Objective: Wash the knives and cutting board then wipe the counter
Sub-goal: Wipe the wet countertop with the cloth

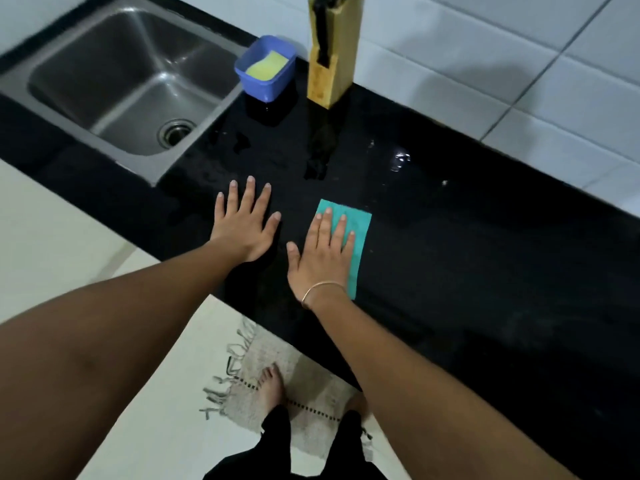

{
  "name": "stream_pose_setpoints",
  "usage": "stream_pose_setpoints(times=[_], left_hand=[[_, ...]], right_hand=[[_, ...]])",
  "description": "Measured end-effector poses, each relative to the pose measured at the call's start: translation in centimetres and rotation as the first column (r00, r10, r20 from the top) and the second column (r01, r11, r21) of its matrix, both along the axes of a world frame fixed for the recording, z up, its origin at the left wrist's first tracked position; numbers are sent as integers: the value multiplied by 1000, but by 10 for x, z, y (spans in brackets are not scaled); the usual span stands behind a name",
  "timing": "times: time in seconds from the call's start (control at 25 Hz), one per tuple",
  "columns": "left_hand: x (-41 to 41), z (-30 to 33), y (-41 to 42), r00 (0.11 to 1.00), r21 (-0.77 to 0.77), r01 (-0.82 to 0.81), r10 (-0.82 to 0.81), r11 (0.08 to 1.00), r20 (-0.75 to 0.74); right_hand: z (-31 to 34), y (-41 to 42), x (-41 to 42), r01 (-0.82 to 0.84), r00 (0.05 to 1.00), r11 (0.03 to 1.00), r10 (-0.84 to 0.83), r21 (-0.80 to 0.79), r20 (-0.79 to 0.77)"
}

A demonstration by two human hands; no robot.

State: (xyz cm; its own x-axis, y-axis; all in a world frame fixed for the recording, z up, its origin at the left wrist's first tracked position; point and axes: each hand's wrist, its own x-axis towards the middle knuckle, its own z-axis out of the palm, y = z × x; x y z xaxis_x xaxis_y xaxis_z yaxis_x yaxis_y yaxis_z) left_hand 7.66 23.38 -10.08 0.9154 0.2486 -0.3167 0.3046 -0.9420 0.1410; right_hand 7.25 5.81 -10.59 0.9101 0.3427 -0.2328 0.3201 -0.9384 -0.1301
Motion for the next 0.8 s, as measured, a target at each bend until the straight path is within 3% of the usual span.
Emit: stream_pose_setpoints(times=[0.12, 0.24, 0.4, 0.48, 0.6, 0.68, 0.8], left_hand=[[-5, -4, 27, 997, -13, 30, -30, 999, -69], [-2, -4, 36, 993, -78, 25, -34, 997, -112], [0, -1, 39, 991, -111, 75, -87, 991, -107], [1, 1, 39, 990, -128, 82, -95, 988, -105], [7, 6, 45, 994, -285, -35, 3, 958, -113], [12, 11, 55, 989, -528, -132, 76, 839, -126], [6, 20, 72, 959, -830, -228, 265, 508, -101]], right_hand=[[1, 0, 87, -184, 983, 982, 184, 40, 4], [-7, -17, 126, -232, 972, 973, 232, -7, 22], [-5, -33, 79, -159, 986, 987, 158, 4, 50], [-1, -31, 35, -45, 998, 999, 45, 16, 41], [4, 14, -45, 102, 994, 995, -102, -2, 39], [0, 64, -69, 74, 997, 997, -74, 4, 33], [0, 134, -24, -112, 994, 993, 111, 24, 7]])
